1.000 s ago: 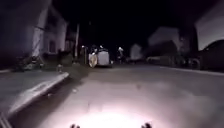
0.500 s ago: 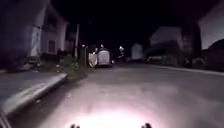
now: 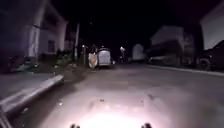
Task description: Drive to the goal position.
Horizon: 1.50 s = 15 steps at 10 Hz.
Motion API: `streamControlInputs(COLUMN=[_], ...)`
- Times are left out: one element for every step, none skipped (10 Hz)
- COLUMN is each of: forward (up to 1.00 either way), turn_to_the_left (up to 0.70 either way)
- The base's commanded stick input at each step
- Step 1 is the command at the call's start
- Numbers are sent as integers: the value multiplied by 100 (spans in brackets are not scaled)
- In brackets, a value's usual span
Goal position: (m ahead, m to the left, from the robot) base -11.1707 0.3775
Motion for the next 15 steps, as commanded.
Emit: streamControlInputs(forward=[70,70,70,70,70,20,0,0,0,0,0,0,0,0,0], turn_to_the_left=[0,0,0,0,0,0,0,0,0,0,0,0,0,0,0])
